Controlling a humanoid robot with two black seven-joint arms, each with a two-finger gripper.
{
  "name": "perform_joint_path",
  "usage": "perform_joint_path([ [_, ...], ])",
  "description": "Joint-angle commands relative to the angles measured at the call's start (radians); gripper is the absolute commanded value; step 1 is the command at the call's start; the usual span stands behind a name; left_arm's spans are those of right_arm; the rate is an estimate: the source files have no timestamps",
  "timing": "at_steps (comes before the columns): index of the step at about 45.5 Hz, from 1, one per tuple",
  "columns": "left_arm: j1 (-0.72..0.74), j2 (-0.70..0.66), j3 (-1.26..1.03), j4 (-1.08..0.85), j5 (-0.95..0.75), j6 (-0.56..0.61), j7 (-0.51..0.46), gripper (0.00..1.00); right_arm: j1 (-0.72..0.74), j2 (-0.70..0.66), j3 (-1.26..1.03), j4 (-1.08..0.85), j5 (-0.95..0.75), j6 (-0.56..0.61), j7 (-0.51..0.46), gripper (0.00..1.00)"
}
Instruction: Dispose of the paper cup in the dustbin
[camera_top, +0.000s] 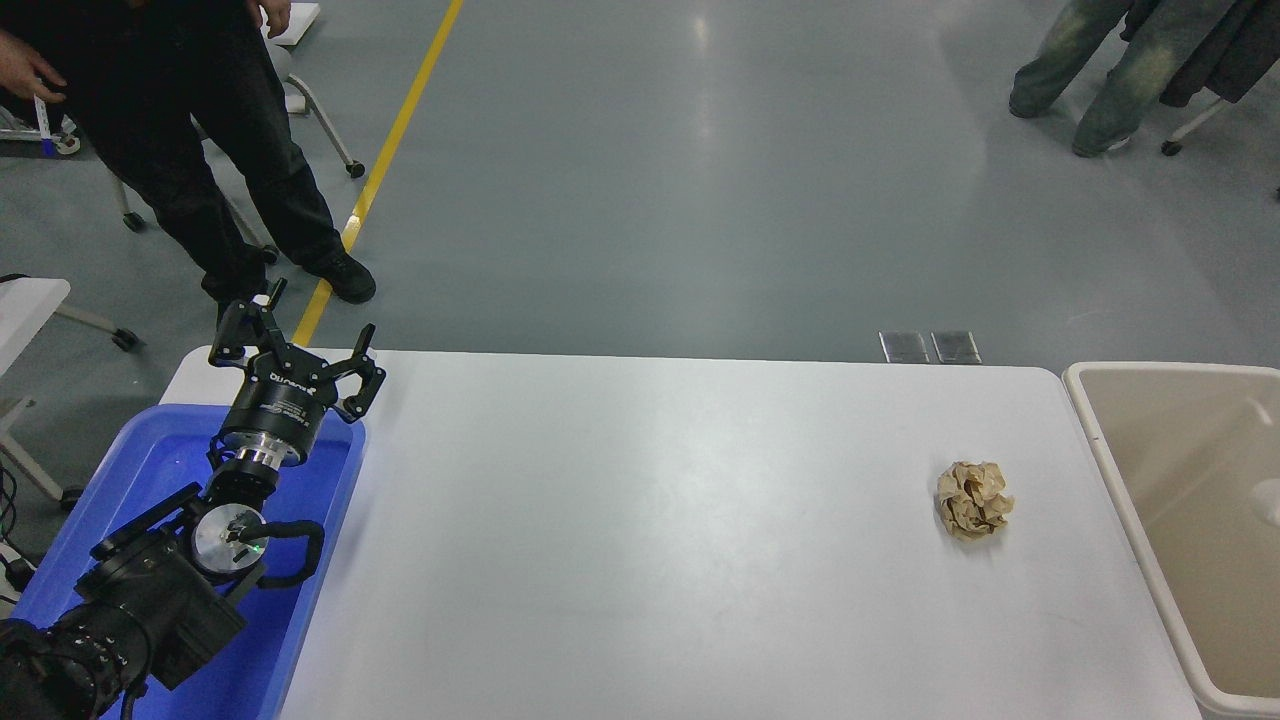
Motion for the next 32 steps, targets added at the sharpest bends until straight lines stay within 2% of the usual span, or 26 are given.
perform_joint_path([
  [1,0.0,0.0,0.0,0.0,0.0,0.0,0.0,1.0,-0.044,0.044,0.028,-0.01,0.004,0.0,-0.001,0.0],
  [24,0.0,0.0,0.0,0.0,0.0,0.0,0.0,1.0,-0.081,0.067,0.07,-0.01,0.004,0.0,0.003,0.0],
  [25,0.0,0.0,0.0,0.0,0.0,0.0,0.0,1.0,-0.081,0.067,0.07,-0.01,0.004,0.0,0.003,0.06],
  [26,0.0,0.0,0.0,0.0,0.0,0.0,0.0,1.0,-0.081,0.065,0.07,-0.01,0.004,0.001,0.003,0.19],
  [29,0.0,0.0,0.0,0.0,0.0,0.0,0.0,1.0,-0.081,0.067,0.073,-0.01,0.004,0.0,0.003,0.7],
  [30,0.0,0.0,0.0,0.0,0.0,0.0,0.0,1.0,-0.081,0.065,0.074,-0.01,0.004,0.0,0.003,0.76],
  [32,0.0,0.0,0.0,0.0,0.0,0.0,0.0,1.0,-0.081,0.065,0.087,-0.01,0.004,0.0,0.003,0.79],
])
